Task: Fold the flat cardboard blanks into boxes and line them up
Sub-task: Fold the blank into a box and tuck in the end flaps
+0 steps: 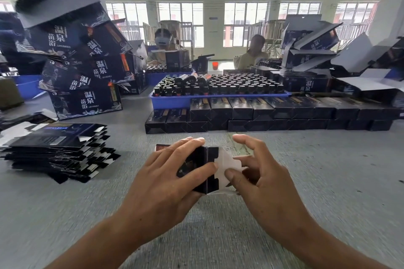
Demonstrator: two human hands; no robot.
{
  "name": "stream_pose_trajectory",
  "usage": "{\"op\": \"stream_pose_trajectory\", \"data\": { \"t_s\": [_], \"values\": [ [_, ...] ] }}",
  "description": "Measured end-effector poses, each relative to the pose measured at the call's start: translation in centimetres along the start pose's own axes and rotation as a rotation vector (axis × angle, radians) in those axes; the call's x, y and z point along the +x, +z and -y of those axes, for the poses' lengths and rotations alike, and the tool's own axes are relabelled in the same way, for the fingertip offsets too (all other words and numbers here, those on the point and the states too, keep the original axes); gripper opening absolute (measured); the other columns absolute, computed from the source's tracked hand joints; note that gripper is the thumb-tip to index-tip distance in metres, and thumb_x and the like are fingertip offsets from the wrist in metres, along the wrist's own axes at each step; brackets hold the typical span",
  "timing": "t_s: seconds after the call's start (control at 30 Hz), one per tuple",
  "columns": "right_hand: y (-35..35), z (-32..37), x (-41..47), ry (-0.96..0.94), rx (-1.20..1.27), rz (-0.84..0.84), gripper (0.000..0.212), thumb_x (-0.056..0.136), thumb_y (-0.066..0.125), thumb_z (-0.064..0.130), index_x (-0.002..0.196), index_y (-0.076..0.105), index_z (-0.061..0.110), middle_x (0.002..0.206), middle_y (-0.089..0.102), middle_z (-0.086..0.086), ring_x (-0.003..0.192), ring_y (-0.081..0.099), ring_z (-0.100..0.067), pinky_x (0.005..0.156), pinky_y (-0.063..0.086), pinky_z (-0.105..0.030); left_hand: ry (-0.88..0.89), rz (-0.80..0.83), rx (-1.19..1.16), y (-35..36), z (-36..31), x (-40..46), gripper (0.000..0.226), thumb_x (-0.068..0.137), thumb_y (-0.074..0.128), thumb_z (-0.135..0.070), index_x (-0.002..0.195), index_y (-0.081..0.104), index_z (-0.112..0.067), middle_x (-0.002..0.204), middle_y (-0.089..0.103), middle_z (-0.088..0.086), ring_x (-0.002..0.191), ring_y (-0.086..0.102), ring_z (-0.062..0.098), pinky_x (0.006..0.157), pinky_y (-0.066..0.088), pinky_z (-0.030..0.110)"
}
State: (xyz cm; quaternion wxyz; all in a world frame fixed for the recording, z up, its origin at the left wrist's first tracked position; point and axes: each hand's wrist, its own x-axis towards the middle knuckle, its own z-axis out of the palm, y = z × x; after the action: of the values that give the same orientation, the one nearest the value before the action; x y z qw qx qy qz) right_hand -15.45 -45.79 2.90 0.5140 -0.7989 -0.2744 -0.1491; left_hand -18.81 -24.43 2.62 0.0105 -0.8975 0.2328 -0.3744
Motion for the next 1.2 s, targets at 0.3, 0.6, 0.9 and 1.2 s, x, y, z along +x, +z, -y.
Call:
{"op": "stream_pose_trajectory", "data": {
  "t_s": [0.3, 0.6, 0.9, 1.2],
  "values": [
    [-0.08, 0.18, -0.33, -0.104, -0.119, -0.012, 0.037, 0.095, 0.067, 0.016, 0.128, 0.065, 0.033, 0.095, 0.065, 0.028, 0.084, 0.063, 0.012, 0.072, 0.045, -0.001, 0.000, -0.033, -0.016, -0.16, -0.40, 0.18, 0.053, 0.077, 0.071, -0.033, 0.125, 0.051, -0.023, 0.139, 0.056, 0.021, 0.123, 0.060, 0.038, 0.090, 0.052, 0.045],
    [-0.12, 0.00, -0.18, -0.115, -0.178, 0.090, 0.035, 0.099, 0.059, 0.033, 0.133, 0.059, 0.039, 0.118, 0.058, 0.035, 0.107, 0.058, 0.009, 0.086, 0.047, -0.007, -0.004, -0.019, 0.003, 0.05, -0.08, 0.02, 0.056, 0.082, 0.066, -0.035, 0.136, 0.051, -0.028, 0.139, 0.054, 0.018, 0.124, 0.055, 0.034, 0.087, 0.055, 0.046],
    [-0.09, 0.25, -0.32, -0.075, -0.214, 0.271, 0.068, 0.078, 0.068, 0.066, 0.134, 0.030, 0.071, 0.117, 0.031, 0.060, 0.109, 0.049, 0.020, 0.074, 0.042, 0.000, -0.014, -0.040, -0.016, 0.13, 0.50, -0.20, 0.050, 0.083, 0.067, -0.030, 0.131, 0.059, -0.024, 0.139, 0.053, 0.017, 0.124, 0.055, 0.035, 0.079, 0.058, 0.043],
    [0.15, 0.07, -0.59, -0.104, -0.145, 0.018, 0.042, 0.083, 0.079, 0.032, 0.111, 0.056, 0.053, 0.106, 0.062, 0.031, 0.104, 0.057, 0.011, 0.085, 0.042, -0.002, 0.066, -0.038, 0.015, -0.16, -0.06, 0.05, 0.052, 0.086, 0.069, -0.033, 0.135, 0.053, -0.029, 0.141, 0.049, 0.017, 0.127, 0.054, 0.035, 0.074, 0.061, 0.049]
  ]
}}
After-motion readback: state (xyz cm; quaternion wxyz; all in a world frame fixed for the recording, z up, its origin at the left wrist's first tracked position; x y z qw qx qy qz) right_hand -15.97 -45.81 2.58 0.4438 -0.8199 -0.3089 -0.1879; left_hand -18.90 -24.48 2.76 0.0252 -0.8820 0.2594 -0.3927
